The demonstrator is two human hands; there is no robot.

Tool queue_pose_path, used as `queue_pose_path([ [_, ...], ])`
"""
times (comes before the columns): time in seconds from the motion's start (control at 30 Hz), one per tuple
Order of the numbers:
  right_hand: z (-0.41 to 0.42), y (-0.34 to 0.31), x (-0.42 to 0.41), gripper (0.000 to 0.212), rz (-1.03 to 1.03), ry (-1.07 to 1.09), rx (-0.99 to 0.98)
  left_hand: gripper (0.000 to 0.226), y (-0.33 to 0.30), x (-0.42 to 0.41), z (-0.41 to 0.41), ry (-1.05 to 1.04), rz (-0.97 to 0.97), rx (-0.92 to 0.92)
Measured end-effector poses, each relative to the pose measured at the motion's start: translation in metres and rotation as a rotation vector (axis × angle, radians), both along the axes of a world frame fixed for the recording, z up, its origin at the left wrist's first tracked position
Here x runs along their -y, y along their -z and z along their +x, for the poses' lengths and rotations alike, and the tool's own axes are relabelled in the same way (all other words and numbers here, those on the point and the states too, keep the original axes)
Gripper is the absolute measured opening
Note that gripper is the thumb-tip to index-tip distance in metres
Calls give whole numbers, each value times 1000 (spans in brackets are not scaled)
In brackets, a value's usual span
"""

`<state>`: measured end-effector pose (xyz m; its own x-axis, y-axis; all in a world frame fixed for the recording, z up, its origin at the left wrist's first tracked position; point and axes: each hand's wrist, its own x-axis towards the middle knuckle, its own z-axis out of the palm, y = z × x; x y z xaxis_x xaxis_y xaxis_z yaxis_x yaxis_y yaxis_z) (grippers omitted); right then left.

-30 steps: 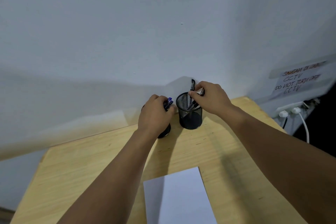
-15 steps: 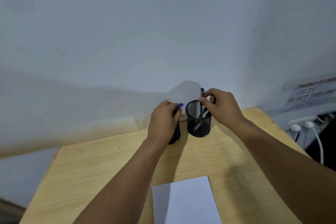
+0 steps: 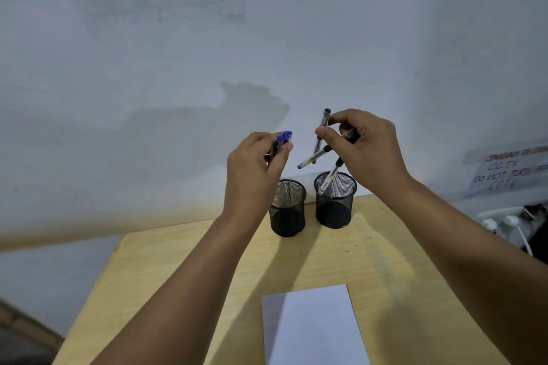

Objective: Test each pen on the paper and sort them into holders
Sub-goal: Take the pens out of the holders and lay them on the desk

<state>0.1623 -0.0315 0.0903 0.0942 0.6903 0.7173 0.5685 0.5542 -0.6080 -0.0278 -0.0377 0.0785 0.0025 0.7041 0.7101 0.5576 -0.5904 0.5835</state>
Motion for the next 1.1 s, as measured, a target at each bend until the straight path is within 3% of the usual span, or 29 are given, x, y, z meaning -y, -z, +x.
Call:
queue_pose_path([
  [0.4, -106, 53, 53, 13, -279, -323, 88, 19, 32, 81, -103, -155, -346, -38],
  [0.57, -149, 82, 69, 21, -490, -404, 121, 15, 50, 110, -143, -203, -573, -141],
  [0.77, -176, 115, 82, 31, -789, -485, 190, 32, 73, 125, -166, -213, -797, -244],
  [1.1, -177, 155, 87, 28, -680, -280, 395, 39, 101, 120, -151, -302, -908, -249],
])
